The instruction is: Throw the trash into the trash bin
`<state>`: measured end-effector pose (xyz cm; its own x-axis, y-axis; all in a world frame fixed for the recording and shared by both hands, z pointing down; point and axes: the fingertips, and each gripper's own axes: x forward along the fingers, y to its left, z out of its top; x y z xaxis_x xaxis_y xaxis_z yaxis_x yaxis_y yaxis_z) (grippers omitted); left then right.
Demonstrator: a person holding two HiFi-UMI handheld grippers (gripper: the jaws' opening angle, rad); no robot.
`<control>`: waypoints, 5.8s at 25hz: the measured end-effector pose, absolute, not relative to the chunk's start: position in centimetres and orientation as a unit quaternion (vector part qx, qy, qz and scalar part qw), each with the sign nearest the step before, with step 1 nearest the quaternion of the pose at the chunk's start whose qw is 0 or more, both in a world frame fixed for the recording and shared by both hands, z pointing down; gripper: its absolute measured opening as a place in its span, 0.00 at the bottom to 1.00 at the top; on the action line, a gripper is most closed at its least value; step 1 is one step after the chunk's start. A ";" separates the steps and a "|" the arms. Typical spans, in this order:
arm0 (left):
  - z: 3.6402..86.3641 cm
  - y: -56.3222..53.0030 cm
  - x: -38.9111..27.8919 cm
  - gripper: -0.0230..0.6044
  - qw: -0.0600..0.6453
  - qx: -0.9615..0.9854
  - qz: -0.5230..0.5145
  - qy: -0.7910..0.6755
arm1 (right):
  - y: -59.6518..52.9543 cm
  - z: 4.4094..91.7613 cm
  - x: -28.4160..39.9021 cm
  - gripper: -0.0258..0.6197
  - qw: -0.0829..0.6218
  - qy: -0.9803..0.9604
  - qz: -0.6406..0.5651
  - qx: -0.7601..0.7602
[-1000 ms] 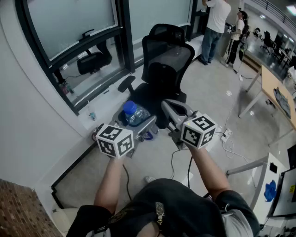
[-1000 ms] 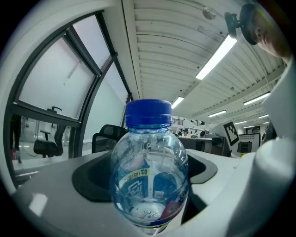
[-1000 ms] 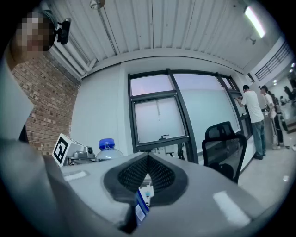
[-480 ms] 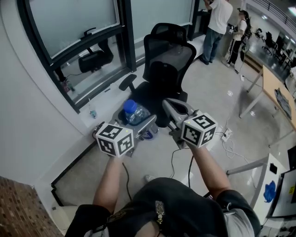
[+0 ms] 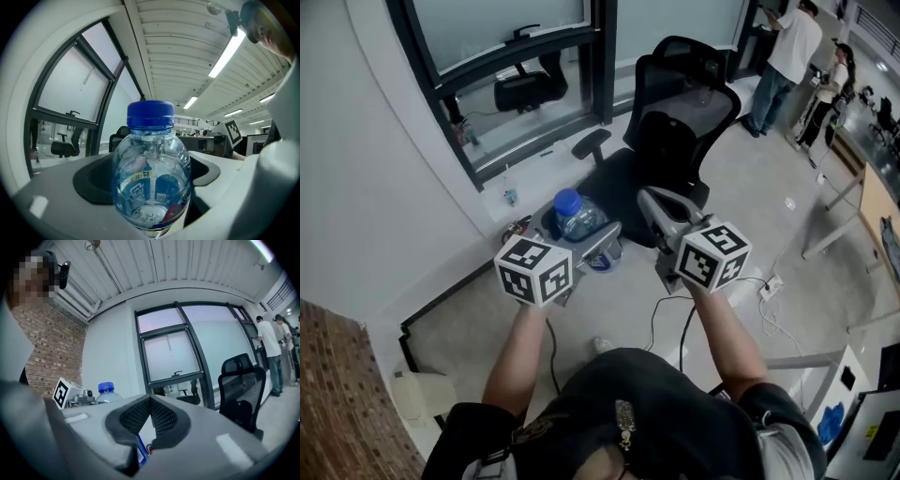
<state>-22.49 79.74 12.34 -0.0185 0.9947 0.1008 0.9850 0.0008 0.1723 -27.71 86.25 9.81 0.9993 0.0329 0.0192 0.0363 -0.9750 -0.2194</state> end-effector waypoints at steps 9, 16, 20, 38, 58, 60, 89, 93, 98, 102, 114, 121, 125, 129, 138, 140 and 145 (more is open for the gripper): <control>13.6 72.7 -16.5 0.77 0.030 0.778 0.098 0.620 | 81.0 11.4 -20.2 0.04 0.126 0.096 -0.017 -0.987; 14.3 65.3 -13.4 0.77 0.032 0.853 0.095 0.512 | 74.6 12.2 -14.8 0.04 0.127 0.222 -0.028 -0.966; 14.8 59.5 -11.9 0.77 0.037 0.896 0.092 0.433 | 69.3 12.7 -11.8 0.04 0.123 0.304 -0.037 -0.944; 17.3 41.3 -15.0 0.77 0.057 0.978 0.113 0.168 | 50.9 15.4 -9.1 0.04 0.130 0.530 -0.091 -0.833; 18.5 21.9 -5.1 0.77 0.111 0.976 0.125 0.142 | 31.1 15.8 0.8 0.04 0.088 0.547 -0.147 -0.820; 18.7 20.0 -3.7 0.77 0.112 0.975 0.126 0.144 | 29.0 15.7 2.3 0.04 0.087 0.547 -0.146 -0.820; 22.0 -4.8 13.2 0.77 0.138 0.969 0.143 -0.148 | -1.4 21.1 23.5 0.04 0.027 0.757 -0.211 -0.618; 23.2 -8.6 11.7 0.77 0.155 0.957 0.144 -0.197 | -6.5 22.6 21.9 0.04 0.007 0.787 -0.223 -0.575; 25.6 -13.8 8.9 0.77 0.177 0.946 0.139 -0.232 | -13.3 25.0 18.8 0.04 -0.029 0.808 -0.230 -0.542; 28.3 -18.0 7.3 0.77 0.198 0.940 0.138 -0.241 | -18.1 27.9 16.7 0.04 -0.092 0.818 -0.212 -0.526; 37.7 -24.2 6.7 0.77 0.262 0.918 0.136 -0.266 | -25.8 40.8 15.5 0.04 -0.205 0.820 -0.244 -0.475; 45.3 -25.7 7.9 0.77 0.290 0.893 0.142 -0.312 | -28.1 53.2 16.9 0.04 -0.266 0.822 -0.279 -0.418; 50.6 -26.1 8.0 0.77 0.312 0.872 0.148 -0.347 | -29.2 60.9 17.6 0.04 -0.286 0.815 -0.308 -0.399; 55.1 -25.5 8.2 0.77 0.327 0.860 0.161 -0.358 | -29.2 67.6 17.9 0.04 -0.304 0.801 -0.337 -0.390; 61.6 -24.4 7.9 0.77 0.343 0.844 0.185 -0.368 | -30.3 78.1 18.7 0.04 -0.337 0.767 -0.367 -0.405; 62.1 -24.0 7.9 0.77 0.345 0.843 0.184 -0.369 | -30.3 79.4 19.0 0.04 -0.349 0.764 -0.364 -0.402; 63.3 -23.5 7.0 0.77 0.346 0.837 0.189 -0.379 | -30.4 80.7 19.0 0.04 -0.380 0.766 -0.344 -0.388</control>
<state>7.04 -23.52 63.34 0.6406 -0.5039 0.5794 -0.7659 -0.4724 0.4361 19.01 -30.40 80.70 -0.4104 -0.3328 0.8490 -0.8556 0.4626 -0.2323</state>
